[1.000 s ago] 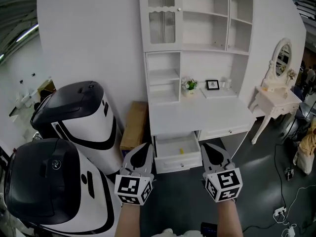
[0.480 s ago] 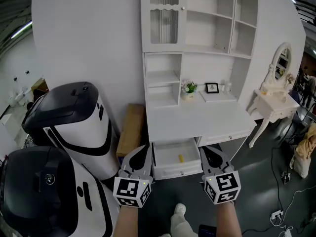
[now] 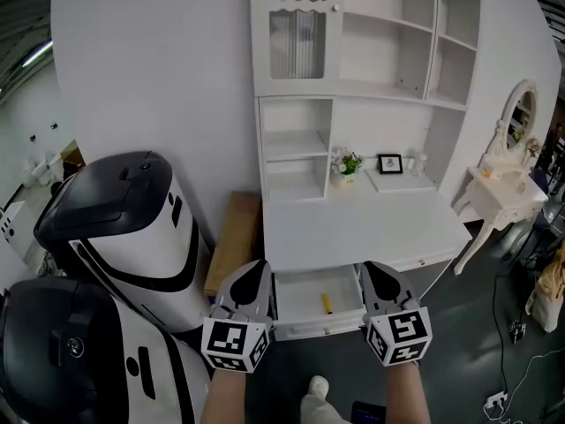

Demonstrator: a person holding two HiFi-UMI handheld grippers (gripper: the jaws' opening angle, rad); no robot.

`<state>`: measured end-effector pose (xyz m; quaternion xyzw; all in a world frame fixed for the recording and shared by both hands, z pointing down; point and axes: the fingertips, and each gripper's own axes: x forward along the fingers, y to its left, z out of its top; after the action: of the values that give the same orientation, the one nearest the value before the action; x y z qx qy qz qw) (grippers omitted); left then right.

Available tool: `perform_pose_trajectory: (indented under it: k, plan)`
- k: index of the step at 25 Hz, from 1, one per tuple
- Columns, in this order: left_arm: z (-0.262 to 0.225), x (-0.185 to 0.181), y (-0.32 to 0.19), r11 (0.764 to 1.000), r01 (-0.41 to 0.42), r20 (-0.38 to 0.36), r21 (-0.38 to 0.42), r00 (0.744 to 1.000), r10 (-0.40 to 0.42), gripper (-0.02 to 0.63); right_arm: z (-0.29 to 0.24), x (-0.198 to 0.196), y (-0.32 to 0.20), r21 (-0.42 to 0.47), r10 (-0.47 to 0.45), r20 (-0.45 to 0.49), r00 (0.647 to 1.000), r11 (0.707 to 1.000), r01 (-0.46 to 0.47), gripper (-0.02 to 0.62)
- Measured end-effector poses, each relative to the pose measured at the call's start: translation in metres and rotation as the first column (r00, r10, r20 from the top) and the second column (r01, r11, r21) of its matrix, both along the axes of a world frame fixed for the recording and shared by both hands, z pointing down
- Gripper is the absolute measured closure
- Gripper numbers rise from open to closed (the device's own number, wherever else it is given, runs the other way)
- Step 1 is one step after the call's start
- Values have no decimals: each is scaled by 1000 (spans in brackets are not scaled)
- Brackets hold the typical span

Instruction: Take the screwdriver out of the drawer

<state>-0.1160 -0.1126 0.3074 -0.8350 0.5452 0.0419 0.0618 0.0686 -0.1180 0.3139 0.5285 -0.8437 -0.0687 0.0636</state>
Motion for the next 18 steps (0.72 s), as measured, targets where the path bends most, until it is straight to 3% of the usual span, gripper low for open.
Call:
perform_pose_trajectory:
  k: [11, 14, 18]
  plan:
    - [-6, 24, -108, 999, 50, 23, -18, 999, -49, 604, -9, 22, -114, -10, -67, 78, 995, 998, 68, 574]
    - [-6, 28, -132, 998, 67, 22, -21, 998, -67, 604, -7, 23, -142, -24, -93, 81, 992, 995, 95, 409]
    - [-3, 32, -154, 996, 86, 21, -28, 996, -86, 603, -4, 29, -170, -50, -91, 111, 990, 994, 97, 359]
